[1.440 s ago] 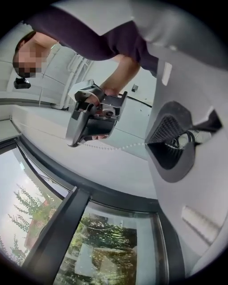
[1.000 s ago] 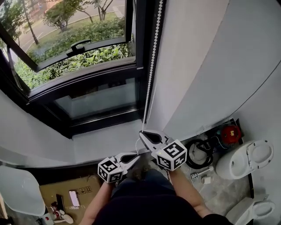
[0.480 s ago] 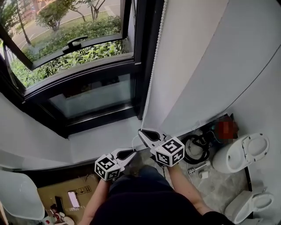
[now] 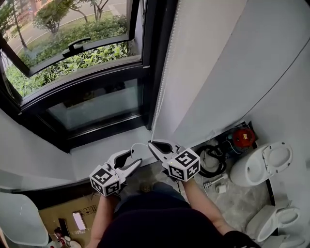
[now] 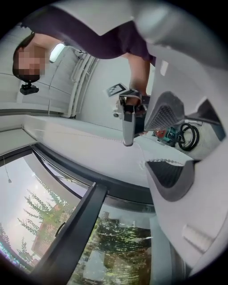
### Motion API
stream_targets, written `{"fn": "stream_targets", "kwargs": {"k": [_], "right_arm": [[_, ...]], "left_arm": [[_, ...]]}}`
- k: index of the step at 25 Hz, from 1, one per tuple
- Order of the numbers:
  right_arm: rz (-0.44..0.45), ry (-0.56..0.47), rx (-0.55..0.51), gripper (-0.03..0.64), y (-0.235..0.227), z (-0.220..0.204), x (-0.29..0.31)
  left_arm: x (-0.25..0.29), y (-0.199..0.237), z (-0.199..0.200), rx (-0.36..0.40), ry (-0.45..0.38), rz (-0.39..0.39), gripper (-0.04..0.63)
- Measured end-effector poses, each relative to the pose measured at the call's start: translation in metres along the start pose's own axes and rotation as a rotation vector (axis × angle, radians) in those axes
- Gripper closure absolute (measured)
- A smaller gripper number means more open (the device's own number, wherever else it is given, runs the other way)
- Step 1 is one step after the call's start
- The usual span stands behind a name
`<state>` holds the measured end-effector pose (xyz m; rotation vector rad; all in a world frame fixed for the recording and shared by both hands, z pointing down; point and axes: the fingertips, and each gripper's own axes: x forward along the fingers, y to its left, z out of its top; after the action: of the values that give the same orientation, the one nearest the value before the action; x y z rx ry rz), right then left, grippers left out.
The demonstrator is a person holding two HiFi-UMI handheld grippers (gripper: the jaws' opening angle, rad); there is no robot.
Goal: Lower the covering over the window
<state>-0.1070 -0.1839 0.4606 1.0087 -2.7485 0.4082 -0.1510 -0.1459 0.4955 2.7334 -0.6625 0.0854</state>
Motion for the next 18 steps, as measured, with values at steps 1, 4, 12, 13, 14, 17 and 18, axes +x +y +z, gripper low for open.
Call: {"fn": "stream_targets", "kwargs": {"k": [1, 4, 12, 13, 14, 17, 18], "right_arm": [[-0.004, 0.003, 0.001, 0.604, -0.001, -0.001, -0.002], [-0.016, 0.0, 0.009, 0.604, -0.005, -0.003, -0.008], [-0.018, 0.002, 0.013, 0.604, -0.008, -0.006, -0.01], [-0.018, 0.001, 0.01, 0.604, -0.007, -0.006, -0.01], [-0.017, -0.001, 0.007, 0.604, -0.005, -0.006, -0.01], [-0.012, -0.007, 0.005, 0.604, 0.0, -0.006, -0.01], [-0.01, -0.007, 0.005, 0.604, 0.001, -0.006, -0.01]], "left_arm": [[-0.001, 0.002, 0.003, 0.014, 0.004, 0.012, 0.394], [-0.008, 0.009, 0.017, 0.059, 0.0, 0.049, 0.39], [-0.008, -0.006, 0.075, 0.165, -0.096, 0.048, 0.39], [-0.003, -0.01, 0.082, 0.165, -0.111, 0.028, 0.39], [0.002, -0.015, 0.088, 0.159, -0.125, 0.002, 0.39], [0.019, -0.026, 0.103, 0.128, -0.156, -0.071, 0.39], [0.024, -0.029, 0.107, 0.126, -0.157, -0.085, 0.39]]}}
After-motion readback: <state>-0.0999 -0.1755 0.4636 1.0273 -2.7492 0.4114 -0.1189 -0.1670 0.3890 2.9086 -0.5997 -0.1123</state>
